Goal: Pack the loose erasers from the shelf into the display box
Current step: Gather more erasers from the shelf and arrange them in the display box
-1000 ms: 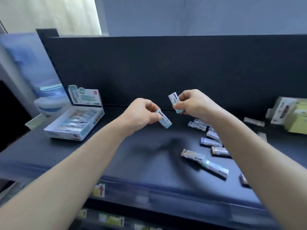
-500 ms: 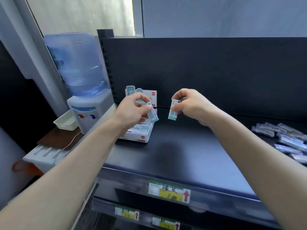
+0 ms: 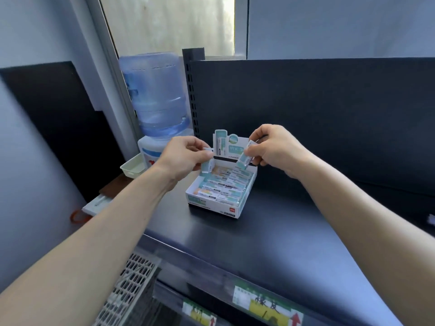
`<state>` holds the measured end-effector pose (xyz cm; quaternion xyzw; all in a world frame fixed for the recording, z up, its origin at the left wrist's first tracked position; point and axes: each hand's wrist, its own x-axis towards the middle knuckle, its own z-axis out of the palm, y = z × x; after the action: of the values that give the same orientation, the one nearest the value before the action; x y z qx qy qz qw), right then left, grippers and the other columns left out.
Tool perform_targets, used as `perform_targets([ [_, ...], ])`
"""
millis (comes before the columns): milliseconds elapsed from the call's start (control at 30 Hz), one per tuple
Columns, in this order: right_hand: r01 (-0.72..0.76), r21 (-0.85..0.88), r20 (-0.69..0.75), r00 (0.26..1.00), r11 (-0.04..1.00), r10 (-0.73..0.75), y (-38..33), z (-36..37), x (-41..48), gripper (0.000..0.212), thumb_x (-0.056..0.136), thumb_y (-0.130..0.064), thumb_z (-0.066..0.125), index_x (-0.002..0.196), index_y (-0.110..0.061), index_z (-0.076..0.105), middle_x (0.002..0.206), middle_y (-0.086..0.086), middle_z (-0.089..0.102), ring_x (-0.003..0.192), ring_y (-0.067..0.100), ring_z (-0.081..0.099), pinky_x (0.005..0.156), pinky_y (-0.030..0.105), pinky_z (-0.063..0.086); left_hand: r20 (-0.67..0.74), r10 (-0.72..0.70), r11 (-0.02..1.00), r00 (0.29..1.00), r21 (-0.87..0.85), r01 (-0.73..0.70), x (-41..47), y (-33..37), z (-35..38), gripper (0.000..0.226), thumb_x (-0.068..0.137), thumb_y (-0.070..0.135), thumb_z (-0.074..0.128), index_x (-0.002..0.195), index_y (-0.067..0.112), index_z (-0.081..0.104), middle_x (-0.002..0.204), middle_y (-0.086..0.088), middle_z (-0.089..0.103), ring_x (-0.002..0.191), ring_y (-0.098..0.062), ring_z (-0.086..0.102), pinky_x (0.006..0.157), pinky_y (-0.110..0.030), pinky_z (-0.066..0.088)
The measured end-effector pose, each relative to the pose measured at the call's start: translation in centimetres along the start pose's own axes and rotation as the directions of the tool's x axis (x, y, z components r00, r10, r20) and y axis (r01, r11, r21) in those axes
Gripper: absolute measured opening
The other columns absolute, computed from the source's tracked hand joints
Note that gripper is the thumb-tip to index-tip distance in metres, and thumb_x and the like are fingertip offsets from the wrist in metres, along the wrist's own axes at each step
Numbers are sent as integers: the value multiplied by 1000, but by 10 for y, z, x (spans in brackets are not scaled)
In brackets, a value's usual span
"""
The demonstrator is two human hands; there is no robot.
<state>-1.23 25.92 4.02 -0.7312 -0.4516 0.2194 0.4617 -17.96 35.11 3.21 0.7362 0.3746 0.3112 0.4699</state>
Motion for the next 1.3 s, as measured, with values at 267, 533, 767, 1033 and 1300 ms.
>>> perform_targets([
  [267,9,-48,8,1000,999,-8,12,-2,15,16,81,-4,67,80,-15,55,89,12,68,60,13,60,52,20,46,26,-30,999,999,37,29,24,-9,6,17,86,-1,63,79,14,63,76,-4,60,73,-14,57,67,-22,48],
  [533,11,-123,15,1000,992,-9,12,2,26,12,83,-9,67,82,-18,60,91,10,67,65,14,59,54,20,45,138,32,980,990,189,-58,58,-16,14,16,75,10,78,86,10,66,77,-2,66,70,-11,62,64,-21,48],
  [767,-85,-160,-64,995,983,75,8,16,33,12,81,-10,70,80,-15,60,77,5,66,60,13,60,61,28,50,365,137,914,921,311,-260,89,-21,13,11,68,11,82,70,14,72,74,1,70,69,-10,62,74,-31,54],
  [1033,-169,-136,-191,971,976,142,6,29,32,10,81,-9,70,81,-14,61,74,3,65,57,11,59,55,21,46,459,218,830,861,377,-411,102,-40,26,9,73,10,78,81,14,76,82,4,69,78,-9,62,69,-19,47],
  [1300,-192,-168,-221,963,967,153,2,36,30,11,81,-9,70,78,-16,61,71,1,64,57,11,58,59,26,49,487,270,770,831,409,-490,106,-46,27,13,79,10,72,90,15,76,93,0,71,88,-16,63,73,-24,48],
])
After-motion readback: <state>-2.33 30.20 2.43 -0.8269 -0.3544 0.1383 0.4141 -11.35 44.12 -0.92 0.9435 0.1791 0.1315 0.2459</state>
